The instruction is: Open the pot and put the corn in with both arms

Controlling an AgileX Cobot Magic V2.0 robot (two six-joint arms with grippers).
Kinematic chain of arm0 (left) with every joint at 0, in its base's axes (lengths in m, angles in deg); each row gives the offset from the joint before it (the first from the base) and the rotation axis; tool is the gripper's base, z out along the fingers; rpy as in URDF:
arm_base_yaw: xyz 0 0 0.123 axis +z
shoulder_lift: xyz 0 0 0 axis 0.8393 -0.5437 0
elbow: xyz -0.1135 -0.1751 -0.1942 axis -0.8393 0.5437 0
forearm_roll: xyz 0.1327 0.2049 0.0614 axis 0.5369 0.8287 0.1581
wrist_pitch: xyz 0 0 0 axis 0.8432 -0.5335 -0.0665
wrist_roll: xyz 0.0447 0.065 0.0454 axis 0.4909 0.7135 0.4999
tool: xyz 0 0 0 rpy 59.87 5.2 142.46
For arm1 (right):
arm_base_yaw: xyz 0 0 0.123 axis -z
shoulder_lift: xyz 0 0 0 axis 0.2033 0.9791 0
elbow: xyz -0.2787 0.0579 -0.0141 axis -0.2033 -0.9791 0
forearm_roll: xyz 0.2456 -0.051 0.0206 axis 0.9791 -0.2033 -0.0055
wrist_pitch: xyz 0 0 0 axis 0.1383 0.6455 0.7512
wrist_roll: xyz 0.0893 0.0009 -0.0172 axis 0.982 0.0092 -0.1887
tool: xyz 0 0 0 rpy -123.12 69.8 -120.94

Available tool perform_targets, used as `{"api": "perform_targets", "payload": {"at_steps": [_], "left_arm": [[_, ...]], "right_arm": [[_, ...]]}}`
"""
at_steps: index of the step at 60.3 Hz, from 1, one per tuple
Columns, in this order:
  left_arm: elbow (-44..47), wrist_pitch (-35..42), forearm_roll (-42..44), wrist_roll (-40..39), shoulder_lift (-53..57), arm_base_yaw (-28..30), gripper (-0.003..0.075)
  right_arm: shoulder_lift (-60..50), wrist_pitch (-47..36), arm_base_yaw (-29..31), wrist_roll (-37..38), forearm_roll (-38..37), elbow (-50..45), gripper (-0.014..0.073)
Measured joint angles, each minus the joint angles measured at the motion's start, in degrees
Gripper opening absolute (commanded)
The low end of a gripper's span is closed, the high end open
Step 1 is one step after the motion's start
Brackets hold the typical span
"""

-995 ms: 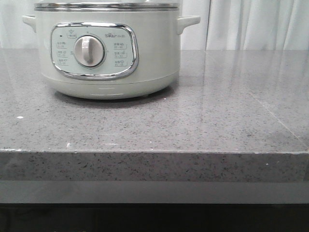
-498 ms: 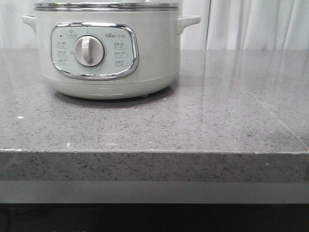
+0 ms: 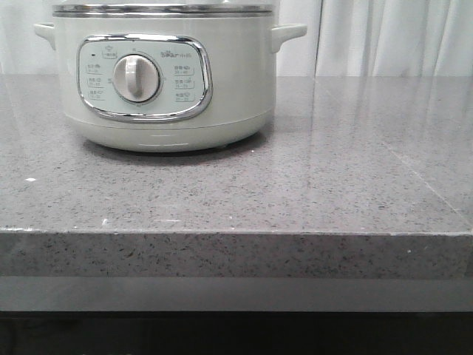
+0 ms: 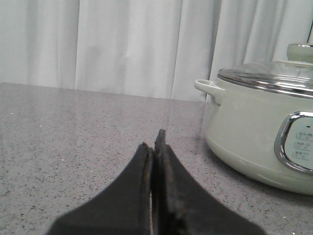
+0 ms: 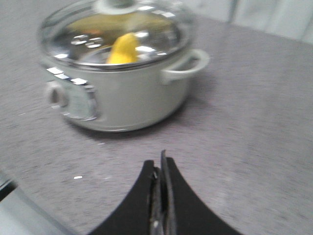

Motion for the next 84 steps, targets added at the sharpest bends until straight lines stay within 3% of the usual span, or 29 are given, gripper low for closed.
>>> {"api": "perform_targets", "payload": {"at_steps": [12, 24, 50, 84], "left_arm": [[0.00, 0.00, 0.00, 0.00, 0.00, 0.00, -0.0020], [0.00, 0.00, 0.00, 0.00, 0.00, 0.00, -0.0020], [0.00, 0.00, 0.00, 0.00, 0.00, 0.00, -0.0020], [0.00, 0.00, 0.04, -0.02, 0.00, 0.00, -0.0020]], "right_arm": [[-13.29, -6.44, 10.76, 0.00, -0.08, -11.52, -0.0120], [-25.85, -11.81, 16.10, 0.00, -0.08, -23.64, -0.0120], [-37.89, -18.55, 17.13, 0.00, -0.08, -40.75, -0.0120], [-37.88, -20.71, 17.13, 0.00, -0.08, -41.79, -0.0120]]}}
